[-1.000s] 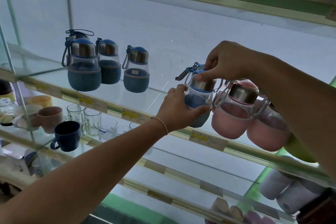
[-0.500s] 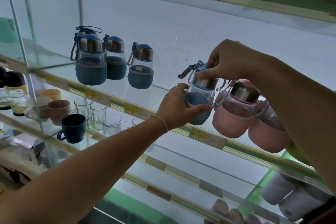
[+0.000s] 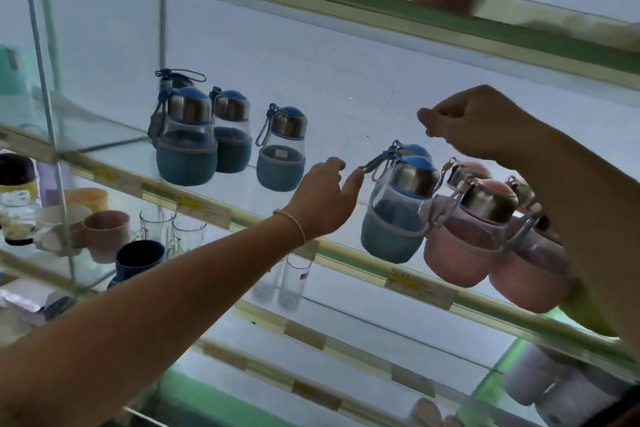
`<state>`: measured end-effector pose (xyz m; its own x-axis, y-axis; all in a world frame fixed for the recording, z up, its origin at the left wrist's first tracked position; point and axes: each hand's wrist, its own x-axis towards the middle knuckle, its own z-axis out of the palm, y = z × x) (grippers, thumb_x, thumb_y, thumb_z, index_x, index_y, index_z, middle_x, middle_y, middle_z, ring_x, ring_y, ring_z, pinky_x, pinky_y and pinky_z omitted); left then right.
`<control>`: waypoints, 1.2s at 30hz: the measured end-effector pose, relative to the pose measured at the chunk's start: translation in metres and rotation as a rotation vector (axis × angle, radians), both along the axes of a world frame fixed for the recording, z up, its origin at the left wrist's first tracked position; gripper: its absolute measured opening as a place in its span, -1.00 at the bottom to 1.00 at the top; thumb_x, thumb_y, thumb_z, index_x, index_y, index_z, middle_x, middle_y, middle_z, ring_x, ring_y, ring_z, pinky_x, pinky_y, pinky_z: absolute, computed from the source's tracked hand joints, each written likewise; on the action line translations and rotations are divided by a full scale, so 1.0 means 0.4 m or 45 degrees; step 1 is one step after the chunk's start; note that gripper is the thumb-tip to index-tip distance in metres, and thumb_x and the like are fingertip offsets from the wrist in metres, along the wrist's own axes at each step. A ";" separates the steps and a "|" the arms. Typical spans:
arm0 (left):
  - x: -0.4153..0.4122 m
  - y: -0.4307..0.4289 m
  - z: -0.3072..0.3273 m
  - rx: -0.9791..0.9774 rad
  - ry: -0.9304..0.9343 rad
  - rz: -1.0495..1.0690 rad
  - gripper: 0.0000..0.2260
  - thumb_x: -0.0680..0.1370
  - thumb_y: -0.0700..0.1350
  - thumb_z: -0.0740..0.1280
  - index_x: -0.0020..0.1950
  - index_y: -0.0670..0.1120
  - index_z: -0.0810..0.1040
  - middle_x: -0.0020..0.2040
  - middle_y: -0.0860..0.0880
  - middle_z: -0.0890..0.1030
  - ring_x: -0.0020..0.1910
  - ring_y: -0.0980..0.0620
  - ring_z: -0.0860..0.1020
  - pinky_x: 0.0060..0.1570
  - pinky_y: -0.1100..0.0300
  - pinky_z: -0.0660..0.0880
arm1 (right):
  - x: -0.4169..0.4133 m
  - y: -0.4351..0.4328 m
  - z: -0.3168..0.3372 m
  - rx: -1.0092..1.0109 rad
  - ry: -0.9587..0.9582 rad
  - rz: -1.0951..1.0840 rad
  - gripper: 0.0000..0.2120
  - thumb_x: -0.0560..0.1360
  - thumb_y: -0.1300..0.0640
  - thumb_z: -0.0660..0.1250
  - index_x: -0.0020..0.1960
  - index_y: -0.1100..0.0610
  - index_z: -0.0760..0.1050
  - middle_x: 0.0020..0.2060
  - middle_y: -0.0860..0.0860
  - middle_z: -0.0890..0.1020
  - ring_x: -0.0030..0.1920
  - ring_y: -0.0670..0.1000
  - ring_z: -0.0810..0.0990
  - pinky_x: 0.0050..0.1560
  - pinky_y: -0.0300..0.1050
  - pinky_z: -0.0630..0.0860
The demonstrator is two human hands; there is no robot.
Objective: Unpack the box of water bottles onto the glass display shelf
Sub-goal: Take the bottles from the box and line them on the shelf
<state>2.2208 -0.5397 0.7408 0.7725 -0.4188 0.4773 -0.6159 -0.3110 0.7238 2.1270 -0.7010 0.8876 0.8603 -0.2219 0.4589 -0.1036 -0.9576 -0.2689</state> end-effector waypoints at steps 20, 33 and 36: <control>0.299 0.202 -0.036 0.246 -0.171 0.071 -0.39 0.54 0.02 0.35 0.49 -0.17 0.21 0.36 -0.18 0.38 0.31 -0.13 0.41 0.29 0.05 0.42 | 0.292 0.264 -0.041 -0.037 0.085 -0.055 -0.69 0.51 -0.17 0.39 0.15 -0.03 0.65 0.06 0.00 0.68 0.06 -0.03 0.60 0.08 -0.13 0.46; 0.367 0.174 -0.026 0.230 -0.045 0.016 -0.54 0.55 0.05 0.39 0.34 -0.18 0.44 0.21 -0.12 0.59 0.11 -0.03 0.55 0.00 0.26 0.42 | 0.469 0.292 -0.079 -0.203 0.200 -0.008 -0.63 0.52 -0.07 0.42 0.26 0.08 0.61 0.15 0.02 0.65 0.12 -0.01 0.57 0.11 -0.17 0.48; 0.370 0.165 -0.016 0.256 -0.053 0.015 -0.50 0.51 0.12 0.41 0.31 -0.18 0.48 0.18 -0.10 0.61 0.04 0.00 0.56 -0.03 0.27 0.44 | 0.473 0.278 -0.066 -0.313 0.218 0.008 -0.64 0.52 -0.07 0.43 0.18 0.14 0.66 0.06 0.03 0.67 0.05 0.01 0.58 0.04 -0.13 0.52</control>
